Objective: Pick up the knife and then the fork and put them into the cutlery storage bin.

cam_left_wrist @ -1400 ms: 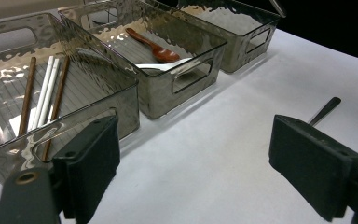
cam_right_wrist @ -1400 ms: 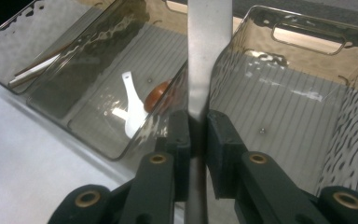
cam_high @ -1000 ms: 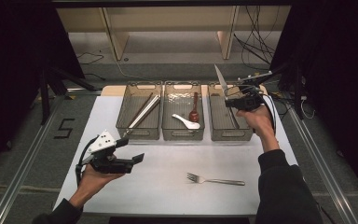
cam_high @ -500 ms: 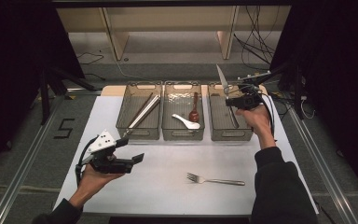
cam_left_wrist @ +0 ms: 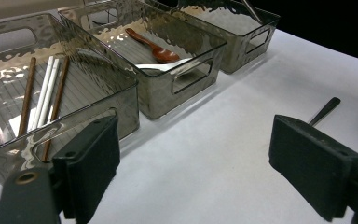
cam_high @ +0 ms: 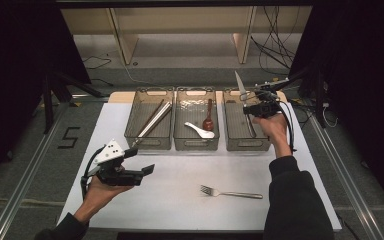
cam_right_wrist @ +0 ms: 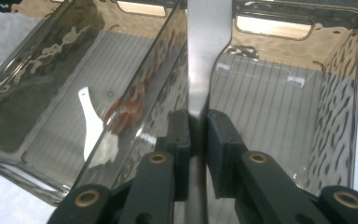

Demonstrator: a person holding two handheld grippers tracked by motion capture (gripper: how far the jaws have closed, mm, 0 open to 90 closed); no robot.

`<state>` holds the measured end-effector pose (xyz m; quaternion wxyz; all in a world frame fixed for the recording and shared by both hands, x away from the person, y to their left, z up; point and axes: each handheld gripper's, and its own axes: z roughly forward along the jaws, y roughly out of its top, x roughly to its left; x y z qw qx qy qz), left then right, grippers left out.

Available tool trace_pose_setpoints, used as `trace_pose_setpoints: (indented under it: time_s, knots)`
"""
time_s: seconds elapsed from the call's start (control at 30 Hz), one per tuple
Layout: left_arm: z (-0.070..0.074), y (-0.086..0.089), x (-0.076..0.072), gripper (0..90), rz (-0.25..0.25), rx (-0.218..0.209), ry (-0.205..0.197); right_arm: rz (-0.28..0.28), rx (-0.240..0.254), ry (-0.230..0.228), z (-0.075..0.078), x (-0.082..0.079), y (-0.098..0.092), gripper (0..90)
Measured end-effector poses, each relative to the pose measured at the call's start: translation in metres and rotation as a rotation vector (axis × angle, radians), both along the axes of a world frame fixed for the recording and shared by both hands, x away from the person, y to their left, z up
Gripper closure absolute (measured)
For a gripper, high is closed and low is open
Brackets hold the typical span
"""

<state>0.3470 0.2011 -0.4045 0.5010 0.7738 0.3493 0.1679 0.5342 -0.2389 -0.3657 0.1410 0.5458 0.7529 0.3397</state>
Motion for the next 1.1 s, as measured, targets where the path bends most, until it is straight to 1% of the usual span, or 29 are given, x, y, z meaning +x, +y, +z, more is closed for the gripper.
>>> trace_pose_setpoints:
  time_s: [0.03, 0.1, 0.17, 0.23, 0.3, 0.57, 0.77, 0.87, 0.93, 0.97, 1.0, 1.03, 1.1]
  knots:
    - [0.000, 0.000, 0.000, 15.7, 0.000, 0.000, 0.000, 0.001, -0.001, 0.005, -0.001, 0.001, 0.000, 80.9]
    - [0.000, 0.000, 0.000, 15.7, 0.000, 0.000, 0.000, -0.003, -0.021, 0.000, -0.003, 0.001, 0.001, 80.9]
    - [0.000, 0.000, 0.000, 15.7, 0.000, 0.000, 0.000, -0.007, -0.011, 0.007, -0.005, 0.002, 0.000, 80.9]
    - [0.000, 0.000, 0.000, 15.7, 0.001, -0.004, 0.000, -0.010, -0.021, 0.009, -0.007, 0.003, 0.000, 80.9]
    - [0.000, 0.000, 0.000, 15.7, 0.001, -0.003, 0.001, -0.016, -0.016, 0.011, -0.009, 0.004, 0.000, 80.9]
    - [0.000, 0.000, 0.000, 15.7, -0.001, 0.000, 0.000, -0.023, -0.020, 0.018, -0.013, 0.005, 0.001, 80.8]
    - [0.000, -0.001, 0.000, 15.7, 0.001, -0.003, 0.001, -0.030, -0.034, 0.034, -0.019, 0.007, 0.002, 80.5]
    - [0.000, -0.001, 0.000, 15.7, -0.001, -0.003, 0.000, -0.034, -0.038, 0.053, -0.023, 0.008, 0.001, 80.1]
    - [0.000, -0.001, 0.000, 15.7, -0.003, -0.001, 0.000, -0.039, -0.043, 0.064, -0.027, 0.009, 0.001, 78.6]
    - [0.000, -0.001, 0.000, 15.7, -0.003, 0.000, 0.000, -0.043, -0.033, 0.067, -0.028, 0.008, 0.000, 74.6]
    - [0.000, -0.001, 0.000, 15.7, -0.005, 0.004, 0.000, -0.042, -0.018, 0.062, -0.028, 0.008, -0.001, 73.1]
    - [0.000, -0.001, 0.000, 15.7, -0.005, 0.005, 0.000, -0.037, -0.012, 0.060, -0.027, 0.008, -0.002, 72.8]
    - [0.000, -0.001, 0.000, 15.7, -0.005, 0.004, 0.001, -0.018, -0.022, 0.057, -0.024, 0.006, -0.001, 70.0]
